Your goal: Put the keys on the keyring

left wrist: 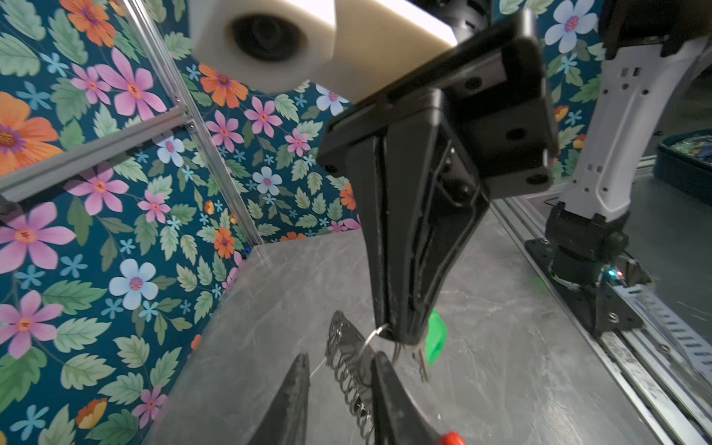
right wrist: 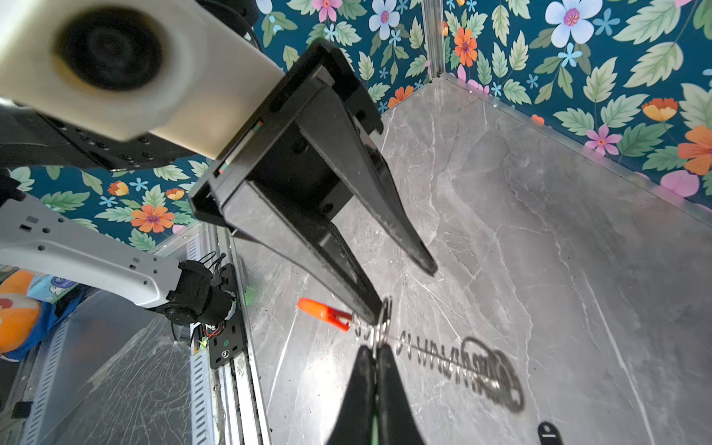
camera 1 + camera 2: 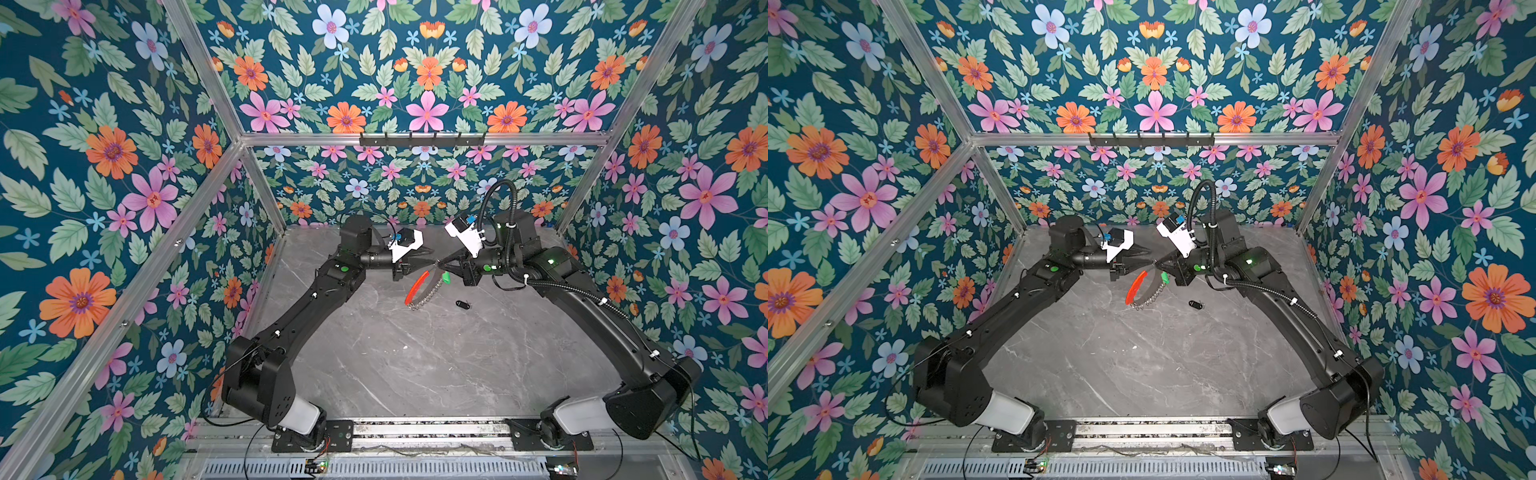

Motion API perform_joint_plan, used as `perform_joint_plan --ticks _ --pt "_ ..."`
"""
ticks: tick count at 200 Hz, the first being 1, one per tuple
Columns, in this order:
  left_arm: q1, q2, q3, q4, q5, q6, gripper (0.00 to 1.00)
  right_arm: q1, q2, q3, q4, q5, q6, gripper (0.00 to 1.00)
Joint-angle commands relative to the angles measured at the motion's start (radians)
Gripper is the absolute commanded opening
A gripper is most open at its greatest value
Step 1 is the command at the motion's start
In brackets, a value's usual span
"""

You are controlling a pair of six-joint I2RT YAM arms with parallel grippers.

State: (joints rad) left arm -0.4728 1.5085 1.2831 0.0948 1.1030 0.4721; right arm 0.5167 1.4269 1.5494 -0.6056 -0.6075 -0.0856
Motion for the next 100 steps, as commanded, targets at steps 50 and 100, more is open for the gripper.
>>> perform_joint_plan --ticks 50,100 --pt "0.005 0.019 0.046 -0.109 0.082 0.083 0.28 0.014 0.004 0.022 -0.016 -0.012 -0.045 0.0" --pt "0.006 0.017 0.058 -0.107 0.088 0.081 0.26 0.025 0.016 0.032 -0.031 -0.011 -0.053 0.0"
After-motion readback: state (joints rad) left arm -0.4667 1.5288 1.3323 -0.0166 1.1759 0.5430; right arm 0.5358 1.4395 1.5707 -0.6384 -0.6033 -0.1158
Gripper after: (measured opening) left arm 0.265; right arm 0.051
